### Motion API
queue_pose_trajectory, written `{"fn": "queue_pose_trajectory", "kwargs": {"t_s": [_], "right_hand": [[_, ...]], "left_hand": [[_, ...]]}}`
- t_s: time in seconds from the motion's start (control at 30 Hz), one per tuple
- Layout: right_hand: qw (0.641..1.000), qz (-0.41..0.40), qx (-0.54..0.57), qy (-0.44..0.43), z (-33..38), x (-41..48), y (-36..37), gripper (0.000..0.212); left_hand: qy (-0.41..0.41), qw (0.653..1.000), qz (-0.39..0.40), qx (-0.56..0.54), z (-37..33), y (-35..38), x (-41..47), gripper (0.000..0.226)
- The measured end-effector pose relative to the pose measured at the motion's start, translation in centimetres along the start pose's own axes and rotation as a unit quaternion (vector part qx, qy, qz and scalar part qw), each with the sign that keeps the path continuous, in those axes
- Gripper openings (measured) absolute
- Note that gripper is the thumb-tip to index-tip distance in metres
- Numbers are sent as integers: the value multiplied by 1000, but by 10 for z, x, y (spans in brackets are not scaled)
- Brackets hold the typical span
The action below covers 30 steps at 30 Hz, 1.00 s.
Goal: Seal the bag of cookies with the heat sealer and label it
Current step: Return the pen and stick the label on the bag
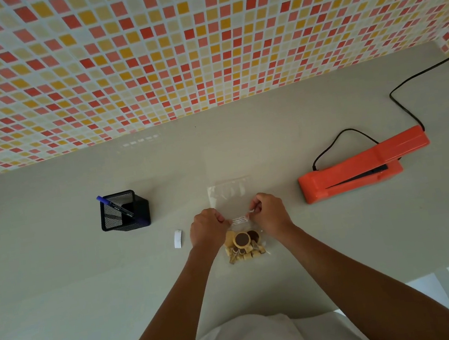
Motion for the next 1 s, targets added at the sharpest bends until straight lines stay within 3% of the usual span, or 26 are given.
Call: {"fn": "queue_pose_trajectory", "kwargs": {"t_s": [0.1, 0.3, 0.4, 0.53, 0.8, 0.93, 1.0], "right_hand": [[1000, -7, -6, -4, 2, 1, 1, 16], [1000, -6, -4, -3, 0, 0, 0, 13], [1000, -11, -1, -5, 0, -1, 1, 13], [1000, 5, -28, -11, 2, -4, 4, 30], [1000, 23, -21, 0, 3, -3, 2, 20], [1000, 4, 3, 0, -1, -2, 1, 15], [1000, -7, 5, 5, -1, -4, 2, 23]], "left_hand": [[11, 1000, 10, 15, 0, 0, 3, 12], [9, 999, 10, 50, -5, 0, 0, 37], [5, 999, 8, 54, -5, 1, 2, 35], [2, 999, 24, 49, -2, 0, 6, 26], [8, 998, 34, 50, -3, -1, 7, 18], [8, 998, 24, 56, -2, -2, 7, 39], [9, 997, 13, 73, -3, 0, 6, 46]]}}
Point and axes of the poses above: each hand's wrist, its own x-axis towards the middle knuckle, its own y-axis out of the palm, z = x × y, the point moved 5 cm from there along x, towards the middle knuckle, and after that the axes turned 8 degrees about z, right-handed, at the moved point
